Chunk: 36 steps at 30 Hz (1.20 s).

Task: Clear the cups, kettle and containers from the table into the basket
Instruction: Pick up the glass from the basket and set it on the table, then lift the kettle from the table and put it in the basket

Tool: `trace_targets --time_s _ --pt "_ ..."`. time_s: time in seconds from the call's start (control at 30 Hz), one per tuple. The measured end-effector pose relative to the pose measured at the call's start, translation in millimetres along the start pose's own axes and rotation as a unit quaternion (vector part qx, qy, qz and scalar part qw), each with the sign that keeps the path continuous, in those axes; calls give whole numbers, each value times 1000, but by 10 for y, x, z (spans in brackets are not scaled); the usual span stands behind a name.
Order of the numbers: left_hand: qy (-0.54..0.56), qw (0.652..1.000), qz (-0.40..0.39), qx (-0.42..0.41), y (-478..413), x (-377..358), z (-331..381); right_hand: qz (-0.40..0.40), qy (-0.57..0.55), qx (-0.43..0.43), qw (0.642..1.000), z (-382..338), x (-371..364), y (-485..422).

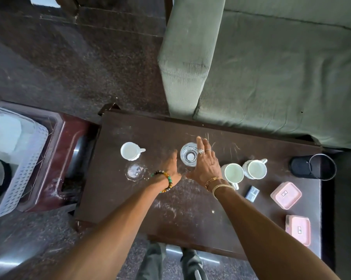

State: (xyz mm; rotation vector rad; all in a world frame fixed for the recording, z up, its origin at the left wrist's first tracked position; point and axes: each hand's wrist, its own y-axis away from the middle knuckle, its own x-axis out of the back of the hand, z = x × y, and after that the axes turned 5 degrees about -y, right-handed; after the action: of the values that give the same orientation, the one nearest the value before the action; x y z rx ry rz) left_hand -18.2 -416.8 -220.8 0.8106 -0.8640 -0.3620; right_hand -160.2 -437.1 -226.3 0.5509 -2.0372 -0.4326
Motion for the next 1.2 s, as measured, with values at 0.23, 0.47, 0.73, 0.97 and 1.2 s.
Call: trace_targets --time_s 0.23,0.47,0.73,0.97,1.2 --pt "-49 988 138 -47 891 205 -48 52 20 79 995 -244 525 694" --pt "-28 975 217 -45 2015 580 -185 95 72 159 980 -827 1111 1446" --pt "-22 939 341 -38 3073 1299 -513 143 116 300 936 -1962 1516 1994" --pt "14 896 443 -12 3784 1634 -1151 160 133 366 907 -2848 1356 2434" --pt "21 865 500 15 4456 1583 -2200 154 174 397 888 -3324 736 3060"
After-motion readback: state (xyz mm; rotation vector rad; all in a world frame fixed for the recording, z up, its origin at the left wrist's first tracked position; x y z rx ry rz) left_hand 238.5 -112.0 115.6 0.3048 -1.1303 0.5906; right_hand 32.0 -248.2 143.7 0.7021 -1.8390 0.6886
